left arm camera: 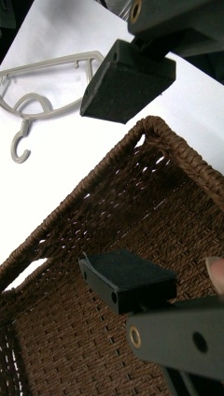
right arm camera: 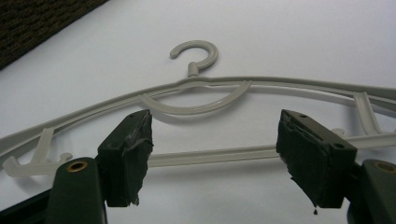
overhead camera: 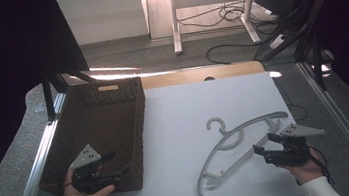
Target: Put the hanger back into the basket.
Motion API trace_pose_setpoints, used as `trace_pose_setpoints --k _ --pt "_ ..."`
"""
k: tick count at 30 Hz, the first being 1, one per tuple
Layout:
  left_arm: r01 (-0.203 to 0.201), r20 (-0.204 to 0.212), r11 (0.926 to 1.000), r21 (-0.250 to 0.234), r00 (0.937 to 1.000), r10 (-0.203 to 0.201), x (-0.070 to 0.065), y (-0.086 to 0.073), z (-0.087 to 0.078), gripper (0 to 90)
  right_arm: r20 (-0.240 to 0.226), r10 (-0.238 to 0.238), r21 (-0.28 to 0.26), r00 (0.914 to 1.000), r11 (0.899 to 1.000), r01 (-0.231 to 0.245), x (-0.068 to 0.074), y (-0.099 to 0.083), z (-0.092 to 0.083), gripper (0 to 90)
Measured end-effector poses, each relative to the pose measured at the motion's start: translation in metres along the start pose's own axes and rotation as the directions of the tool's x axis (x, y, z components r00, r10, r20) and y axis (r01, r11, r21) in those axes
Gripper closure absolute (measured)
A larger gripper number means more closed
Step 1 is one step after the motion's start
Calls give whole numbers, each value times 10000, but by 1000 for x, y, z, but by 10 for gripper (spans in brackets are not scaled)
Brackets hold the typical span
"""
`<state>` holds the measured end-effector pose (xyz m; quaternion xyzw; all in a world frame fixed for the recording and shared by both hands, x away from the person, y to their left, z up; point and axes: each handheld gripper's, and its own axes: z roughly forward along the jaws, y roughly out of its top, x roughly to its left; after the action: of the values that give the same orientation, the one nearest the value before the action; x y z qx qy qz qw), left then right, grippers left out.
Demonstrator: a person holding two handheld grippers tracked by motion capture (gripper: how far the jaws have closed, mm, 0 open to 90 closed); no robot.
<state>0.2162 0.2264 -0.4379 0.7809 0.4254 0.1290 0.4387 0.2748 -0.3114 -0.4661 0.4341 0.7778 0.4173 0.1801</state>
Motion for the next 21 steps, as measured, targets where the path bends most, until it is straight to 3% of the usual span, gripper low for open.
trace_pose_setpoints --k 10,21 --pt "-91 -154 10000 -10 9998 90 -1 -1 -1 250 157 173 -39 9997 9998 -172 -1 2 -1 250" --pt "-210 -372 9998 -24 9991 208 -1 -2 -6 251 186 502 471 9986 9976 -510 0 6 1 278"
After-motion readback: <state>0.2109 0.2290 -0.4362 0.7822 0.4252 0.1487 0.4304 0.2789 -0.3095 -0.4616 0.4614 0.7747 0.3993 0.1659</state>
